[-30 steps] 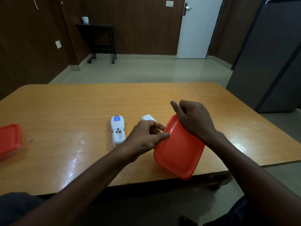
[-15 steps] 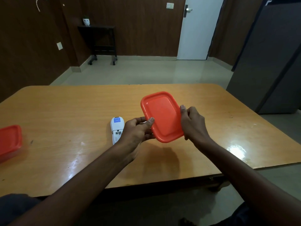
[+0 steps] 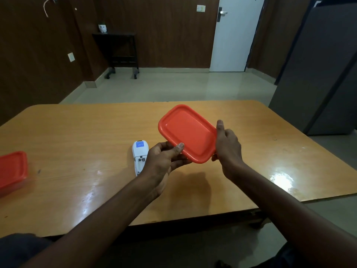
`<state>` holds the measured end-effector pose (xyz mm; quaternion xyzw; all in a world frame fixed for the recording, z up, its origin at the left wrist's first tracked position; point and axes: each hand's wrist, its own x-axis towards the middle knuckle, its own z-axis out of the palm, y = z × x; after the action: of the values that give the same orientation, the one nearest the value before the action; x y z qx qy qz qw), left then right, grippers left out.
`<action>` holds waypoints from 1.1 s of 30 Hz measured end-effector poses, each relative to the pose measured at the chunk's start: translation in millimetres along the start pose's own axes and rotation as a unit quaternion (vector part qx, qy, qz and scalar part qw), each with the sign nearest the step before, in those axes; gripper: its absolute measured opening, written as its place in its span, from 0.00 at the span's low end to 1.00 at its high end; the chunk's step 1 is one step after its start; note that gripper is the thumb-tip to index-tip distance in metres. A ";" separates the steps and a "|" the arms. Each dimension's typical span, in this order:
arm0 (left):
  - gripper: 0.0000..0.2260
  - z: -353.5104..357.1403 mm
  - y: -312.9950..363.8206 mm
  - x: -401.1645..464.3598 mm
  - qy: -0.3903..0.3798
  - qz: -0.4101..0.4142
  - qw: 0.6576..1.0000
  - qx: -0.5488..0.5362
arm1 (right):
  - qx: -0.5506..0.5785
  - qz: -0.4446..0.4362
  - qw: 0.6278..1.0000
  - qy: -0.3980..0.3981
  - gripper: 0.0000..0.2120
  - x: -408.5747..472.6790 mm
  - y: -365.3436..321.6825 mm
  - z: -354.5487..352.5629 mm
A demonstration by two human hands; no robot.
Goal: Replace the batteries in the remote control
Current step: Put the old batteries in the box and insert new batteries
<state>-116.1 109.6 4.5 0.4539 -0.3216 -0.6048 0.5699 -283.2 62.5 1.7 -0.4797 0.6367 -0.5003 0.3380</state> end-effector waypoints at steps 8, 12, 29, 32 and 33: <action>0.16 7.7 -12.5 -5.0 0.011 0.015 0.999 -0.031 | 0.193 0.132 0.971 -0.055 0.31 -23.5 5.4 20.1; 0.34 9.2 -7.0 -3.8 0.018 0.018 1.000 0.010 | 0.169 0.085 0.981 -0.031 0.32 -16.0 -1.4 16.6; 0.35 -3.0 -12.6 10.6 -0.026 0.012 0.999 -0.040 | -0.206 -0.228 0.945 -0.115 0.51 -10.9 5.4 -9.3; 0.37 5.1 -12.3 12.7 -0.022 -0.013 0.999 -0.045 | -0.287 -0.275 0.909 -0.123 0.53 -5.0 8.3 -31.1; 0.36 9.3 -12.9 13.4 -0.024 -0.020 0.999 -0.033 | -0.289 -0.275 0.911 -0.109 0.52 -4.1 8.9 -37.4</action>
<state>-129.0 97.1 -6.1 0.4263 -0.3065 -0.6368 0.5646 -318.4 78.5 3.2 -0.7641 0.5554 -0.3119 0.1015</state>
